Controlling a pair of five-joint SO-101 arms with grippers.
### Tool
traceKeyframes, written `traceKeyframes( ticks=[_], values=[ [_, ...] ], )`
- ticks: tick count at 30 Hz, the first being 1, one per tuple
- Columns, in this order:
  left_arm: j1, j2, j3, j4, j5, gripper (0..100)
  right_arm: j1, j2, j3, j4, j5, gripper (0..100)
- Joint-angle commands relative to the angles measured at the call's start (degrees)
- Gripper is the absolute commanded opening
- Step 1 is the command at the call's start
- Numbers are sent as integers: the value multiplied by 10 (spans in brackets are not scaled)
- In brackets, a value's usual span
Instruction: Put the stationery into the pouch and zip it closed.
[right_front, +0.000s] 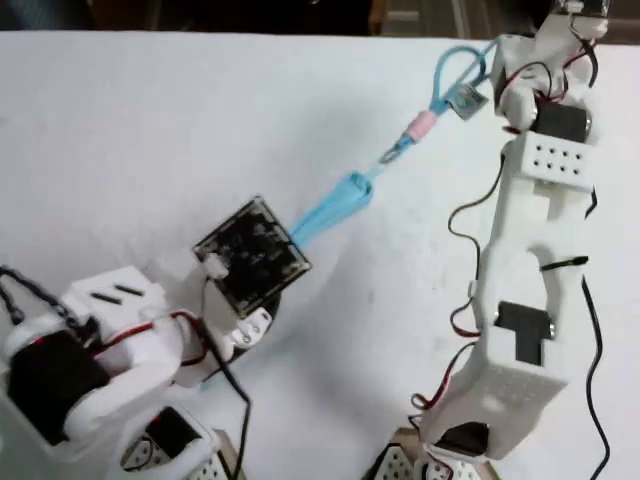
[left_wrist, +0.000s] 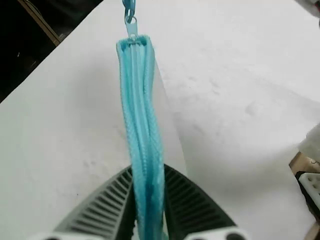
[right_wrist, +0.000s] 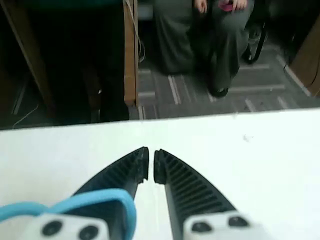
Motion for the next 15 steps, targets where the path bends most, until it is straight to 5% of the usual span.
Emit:
traceKeyframes(
  ticks=[1,9,15],
  values=[
    [-5,-15,-18,10,0,22,69,25,-55,24,3,16],
    [-14,-15,-18,10,-2,22,53,-8,-67,77,62,21],
    [-130,-13,-17,-18,-3,22,4,-79,-65,259,98,22]
  ],
)
